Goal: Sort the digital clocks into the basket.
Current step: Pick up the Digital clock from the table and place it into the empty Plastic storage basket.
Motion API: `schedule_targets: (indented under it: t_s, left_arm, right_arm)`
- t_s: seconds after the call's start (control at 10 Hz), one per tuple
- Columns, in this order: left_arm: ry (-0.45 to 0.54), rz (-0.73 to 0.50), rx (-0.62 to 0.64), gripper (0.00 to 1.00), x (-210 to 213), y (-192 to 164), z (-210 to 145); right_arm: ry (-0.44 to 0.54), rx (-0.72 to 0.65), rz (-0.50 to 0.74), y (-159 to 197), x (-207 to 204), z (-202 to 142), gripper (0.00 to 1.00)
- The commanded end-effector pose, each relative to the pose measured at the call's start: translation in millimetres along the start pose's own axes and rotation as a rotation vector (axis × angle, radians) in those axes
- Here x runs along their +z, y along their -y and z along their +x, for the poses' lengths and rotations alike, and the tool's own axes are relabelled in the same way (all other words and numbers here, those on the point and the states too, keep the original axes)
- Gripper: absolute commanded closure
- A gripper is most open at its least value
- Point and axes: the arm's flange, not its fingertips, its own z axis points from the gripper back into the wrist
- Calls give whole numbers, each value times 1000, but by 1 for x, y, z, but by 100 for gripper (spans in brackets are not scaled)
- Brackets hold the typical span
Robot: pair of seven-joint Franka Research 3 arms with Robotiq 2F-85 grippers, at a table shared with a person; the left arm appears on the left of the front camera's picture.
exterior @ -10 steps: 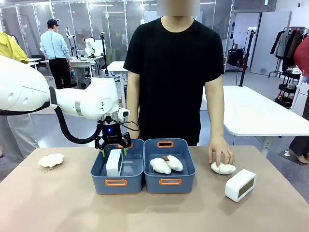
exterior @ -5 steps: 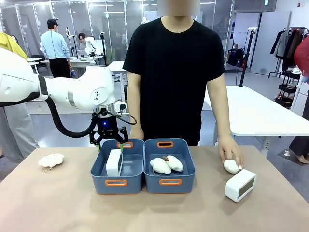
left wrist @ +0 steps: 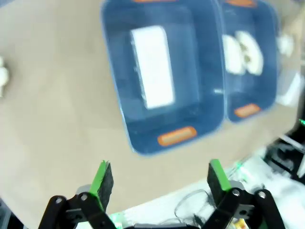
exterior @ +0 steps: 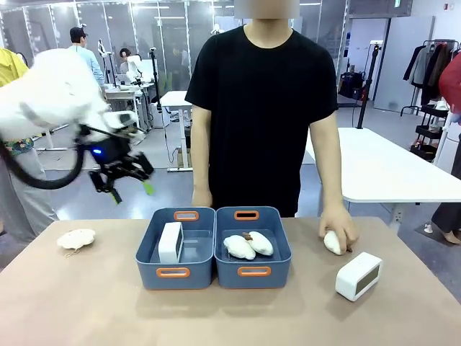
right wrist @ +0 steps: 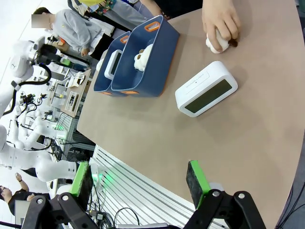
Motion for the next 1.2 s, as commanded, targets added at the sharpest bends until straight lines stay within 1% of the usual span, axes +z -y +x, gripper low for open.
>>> schedule_targets:
  t_s: [0.0,0.1,0.2,0.3,0.4,0.5,0.6,0.7,0.8,0.9,1.0,1.1]
  left_arm:
    - [-83,-234,-31,0,25,-65,-21]
    - [-40,-341,-100,0,45,-91,-29]
    - [16,-416,-98,0,67,-126,-37]
    - [68,-518,-70,0,84,-165,-49]
    - [127,-623,-53,0,93,-206,-60]
    - [175,-681,-46,0,98,-230,-82]
    - [223,-721,-21,0,99,-255,-101]
    - [336,-740,-20,0,90,-290,-116]
    - [367,-716,46,0,102,-293,-159]
    - [393,-730,86,0,97,-314,-173]
    - [336,-772,-52,0,86,-335,-166]
    - [343,-718,73,0,102,-319,-157]
  right_arm:
    - [1,6,9,-1,-1,0,0]
    - [1,6,9,-1,-1,0,0]
    - [1,6,9,-1,-1,0,0]
    - [1,6,9,-1,-1,0,0]
    - [1,6,9,-1,-1,0,0]
    - [1,6,9,-1,-1,0,0]
    - [1,6,9,-1,-1,0,0]
    - [1,6,9,-1,-1,0,0]
    - [1,6,9,-1,-1,0,0]
    - [1,6,9,-1,-1,0,0]
    - [1,6,9,-1,-1,0,0]
    - [1,6,9,-1,-1,0,0]
